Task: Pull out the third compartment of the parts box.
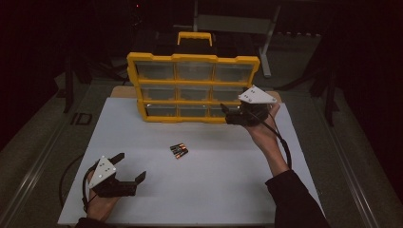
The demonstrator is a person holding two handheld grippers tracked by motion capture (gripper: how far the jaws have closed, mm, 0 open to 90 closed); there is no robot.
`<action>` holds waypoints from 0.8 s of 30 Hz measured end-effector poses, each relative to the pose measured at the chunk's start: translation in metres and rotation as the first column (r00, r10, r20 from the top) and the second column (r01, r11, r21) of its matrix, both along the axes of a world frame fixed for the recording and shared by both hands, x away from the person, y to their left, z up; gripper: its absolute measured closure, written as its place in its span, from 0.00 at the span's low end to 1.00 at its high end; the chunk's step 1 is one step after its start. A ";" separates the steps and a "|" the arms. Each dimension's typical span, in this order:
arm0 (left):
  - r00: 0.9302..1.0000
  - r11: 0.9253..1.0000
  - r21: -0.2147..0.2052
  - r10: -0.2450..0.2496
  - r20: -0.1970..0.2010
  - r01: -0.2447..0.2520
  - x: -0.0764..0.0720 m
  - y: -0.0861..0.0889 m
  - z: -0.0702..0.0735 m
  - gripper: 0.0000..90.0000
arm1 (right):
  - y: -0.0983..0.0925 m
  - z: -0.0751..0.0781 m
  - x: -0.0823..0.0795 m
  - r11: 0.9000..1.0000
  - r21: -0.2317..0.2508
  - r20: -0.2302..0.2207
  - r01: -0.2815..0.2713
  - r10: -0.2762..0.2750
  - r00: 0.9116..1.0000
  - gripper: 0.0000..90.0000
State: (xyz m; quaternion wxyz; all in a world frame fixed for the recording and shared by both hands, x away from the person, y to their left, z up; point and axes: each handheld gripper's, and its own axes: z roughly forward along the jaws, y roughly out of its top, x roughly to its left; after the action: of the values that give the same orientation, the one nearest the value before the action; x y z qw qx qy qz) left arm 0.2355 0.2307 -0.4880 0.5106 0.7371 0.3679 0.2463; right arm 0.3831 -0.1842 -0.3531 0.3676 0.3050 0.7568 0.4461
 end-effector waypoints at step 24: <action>1.000 1.000 -0.001 -0.006 -0.006 0.006 0.000 0.000 0.000 0.00 | 0.015 -0.002 0.024 0.991 -0.134 0.020 0.011 -0.009 1.000 0.12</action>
State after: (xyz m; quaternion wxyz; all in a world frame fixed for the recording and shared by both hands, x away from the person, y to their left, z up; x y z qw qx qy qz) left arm 0.2354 0.2304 -0.4882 0.5103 0.7388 0.3674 0.2423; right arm 0.4071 -0.1690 -0.3555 0.3970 0.2789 0.7799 0.3955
